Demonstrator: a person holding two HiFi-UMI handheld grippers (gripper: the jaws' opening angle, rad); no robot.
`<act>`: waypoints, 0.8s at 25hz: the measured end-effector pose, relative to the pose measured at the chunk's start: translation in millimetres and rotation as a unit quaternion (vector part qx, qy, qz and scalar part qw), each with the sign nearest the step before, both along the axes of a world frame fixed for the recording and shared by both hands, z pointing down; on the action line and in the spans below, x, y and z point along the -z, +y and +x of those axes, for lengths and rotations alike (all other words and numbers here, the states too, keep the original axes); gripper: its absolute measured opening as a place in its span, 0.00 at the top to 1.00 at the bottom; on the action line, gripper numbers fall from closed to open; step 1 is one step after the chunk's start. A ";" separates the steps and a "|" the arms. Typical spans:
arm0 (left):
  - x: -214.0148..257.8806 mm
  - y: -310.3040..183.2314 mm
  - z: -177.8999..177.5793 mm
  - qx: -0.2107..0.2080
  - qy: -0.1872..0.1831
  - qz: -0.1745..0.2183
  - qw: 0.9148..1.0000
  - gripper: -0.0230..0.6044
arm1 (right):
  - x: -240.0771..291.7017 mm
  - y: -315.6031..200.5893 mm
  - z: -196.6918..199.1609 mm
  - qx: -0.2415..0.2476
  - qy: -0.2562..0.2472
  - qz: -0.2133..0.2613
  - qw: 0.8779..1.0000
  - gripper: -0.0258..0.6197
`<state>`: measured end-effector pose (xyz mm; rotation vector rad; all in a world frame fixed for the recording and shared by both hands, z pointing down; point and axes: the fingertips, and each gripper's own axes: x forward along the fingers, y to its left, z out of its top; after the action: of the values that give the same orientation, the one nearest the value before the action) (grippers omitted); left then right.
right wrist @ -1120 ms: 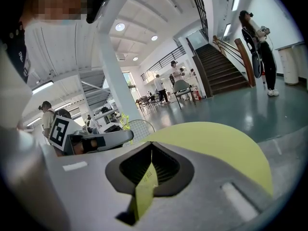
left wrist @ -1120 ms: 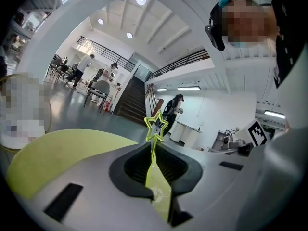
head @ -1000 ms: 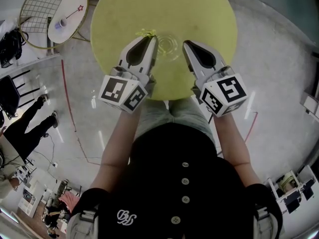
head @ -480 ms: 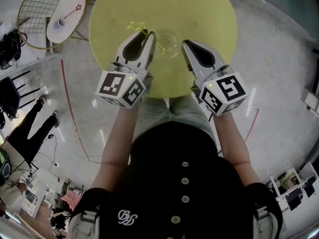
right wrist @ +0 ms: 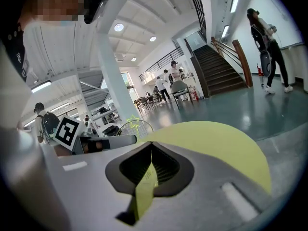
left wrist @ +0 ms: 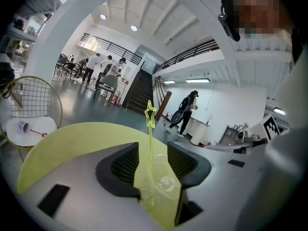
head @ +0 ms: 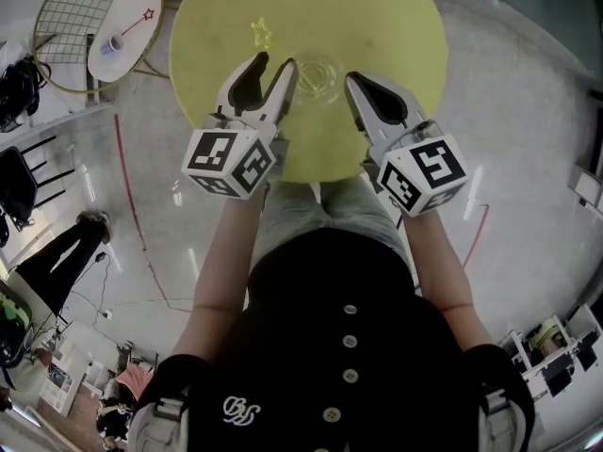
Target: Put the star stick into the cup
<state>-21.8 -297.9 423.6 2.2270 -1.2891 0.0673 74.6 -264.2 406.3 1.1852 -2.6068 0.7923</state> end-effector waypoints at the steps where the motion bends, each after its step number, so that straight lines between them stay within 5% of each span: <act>1: 0.4 0.8 -1.3 0.001 0.000 0.000 1.000 0.68 | 0.3 1.4 -0.4 -0.001 0.001 0.001 1.000 0.95; 20: 48.8 69.2 -23.1 -0.068 0.050 0.067 0.994 0.67 | 28.1 62.0 -31.2 -0.050 0.023 0.051 0.997 0.95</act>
<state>-44.9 -228.7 374.8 2.3973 -1.1176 -0.0815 43.4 -202.3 378.2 1.3551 -2.5961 0.6471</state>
